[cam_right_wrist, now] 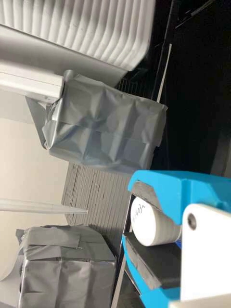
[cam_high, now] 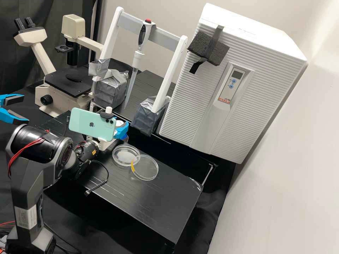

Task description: Open the bottle

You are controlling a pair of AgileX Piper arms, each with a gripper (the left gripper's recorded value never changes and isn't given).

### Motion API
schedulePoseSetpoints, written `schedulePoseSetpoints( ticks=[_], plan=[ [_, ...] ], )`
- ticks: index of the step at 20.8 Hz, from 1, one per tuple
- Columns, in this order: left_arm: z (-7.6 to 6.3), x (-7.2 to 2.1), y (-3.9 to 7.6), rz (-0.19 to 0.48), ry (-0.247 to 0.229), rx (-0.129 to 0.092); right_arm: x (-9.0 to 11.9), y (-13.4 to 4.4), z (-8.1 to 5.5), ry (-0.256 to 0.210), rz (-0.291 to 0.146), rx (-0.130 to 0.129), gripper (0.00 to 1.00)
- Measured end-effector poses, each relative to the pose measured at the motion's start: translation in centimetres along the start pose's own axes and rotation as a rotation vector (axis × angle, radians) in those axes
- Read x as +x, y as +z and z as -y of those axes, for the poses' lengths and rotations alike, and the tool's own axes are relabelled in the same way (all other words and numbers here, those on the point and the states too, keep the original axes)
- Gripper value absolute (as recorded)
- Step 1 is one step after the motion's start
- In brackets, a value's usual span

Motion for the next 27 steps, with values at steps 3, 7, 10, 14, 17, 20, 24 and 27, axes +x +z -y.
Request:
schedulePoseSetpoints(
  ticks=[3,7,10,14,17,20,24,27],
  plan=[
    [0.0,0.0,0.0,0.0,0.0,0.0,0.0,0.0,0.0,0.0,0.0,0.0,0.0],
    [0.0,0.0,0.0,0.0,0.0,0.0,0.0,-0.1,-0.1,0.003,-0.002,0.001,0.0],
    [0.0,0.0,0.0,0.0,0.0,0.0,-0.1,-0.5,-0.6,0.023,-0.017,0.006,0.0],
    [0.0,0.0,0.0,0.0,0.0,0.0,-0.1,-1.1,-1.5,0.054,-0.04,0.013,0.0],
    [0.0,0.0,0.0,0.0,0.0,0.003,-0.3,-1.6,-2.3,0.079,-0.059,0.02,0.0],
    [0.0,0.0,0.0,0.0,0.0,0.006,-0.9,-1.9,-2.8,0.095,-0.075,0.023,0.0],
    [0.0,0.0,0.0,0.0,0.0,0.006,-3.1,-1.8,-2.9,0.097,-0.089,0.027,0.0],
    [0.0,0.0,0.0,0.0,0.0,0.006,-5.1,-2.0,-2.9,0.104,-0.12,0.028,0.0]
  ],
)
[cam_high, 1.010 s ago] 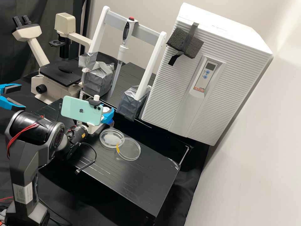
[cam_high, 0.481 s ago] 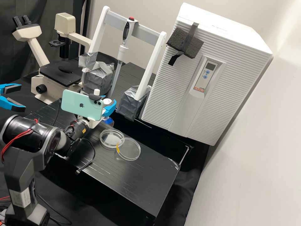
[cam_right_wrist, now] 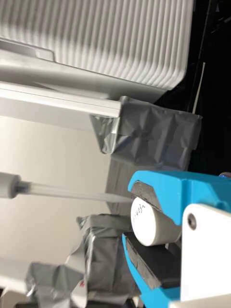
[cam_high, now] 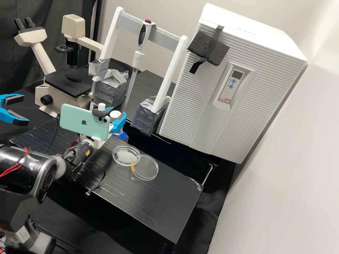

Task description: Open the bottle

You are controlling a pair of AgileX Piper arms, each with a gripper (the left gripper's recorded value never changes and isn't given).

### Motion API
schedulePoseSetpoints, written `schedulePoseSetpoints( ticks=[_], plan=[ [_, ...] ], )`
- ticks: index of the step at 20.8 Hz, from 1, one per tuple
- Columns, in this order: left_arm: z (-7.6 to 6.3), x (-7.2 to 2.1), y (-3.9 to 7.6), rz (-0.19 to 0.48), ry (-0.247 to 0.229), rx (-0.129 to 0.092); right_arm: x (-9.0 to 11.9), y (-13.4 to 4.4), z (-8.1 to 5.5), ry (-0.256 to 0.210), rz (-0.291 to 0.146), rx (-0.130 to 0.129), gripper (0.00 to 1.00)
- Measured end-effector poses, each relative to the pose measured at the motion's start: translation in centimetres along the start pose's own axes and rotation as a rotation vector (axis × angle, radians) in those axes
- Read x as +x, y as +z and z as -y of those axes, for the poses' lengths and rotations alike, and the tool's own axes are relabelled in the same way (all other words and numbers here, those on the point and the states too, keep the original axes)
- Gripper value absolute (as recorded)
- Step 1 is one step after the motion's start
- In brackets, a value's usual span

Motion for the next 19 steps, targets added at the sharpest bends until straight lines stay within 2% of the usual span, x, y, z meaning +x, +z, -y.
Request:
schedulePoseSetpoints(
  ticks=[4,8,16,19],
  plan=[
    [0.0,0.0,0.0,0.0,0.0,0.0,-1.8,-0.5,0.1,-0.004,-0.044,0.006,0.0],
    [0.0,0.0,0.0,0.0,0.0,0.0,-2.7,-0.8,1.1,-0.051,-0.066,0.006,0.0],
    [0.0,0.0,0.0,0.0,0.0,0.0,-3.3,0.4,4.0,-0.183,-0.018,-0.022,0.0],
    [0.0,0.0,0.0,0.0,0.0,0.0,-3.5,0.8,4.4,-0.203,-0.002,-0.029,0.0]
  ],
)
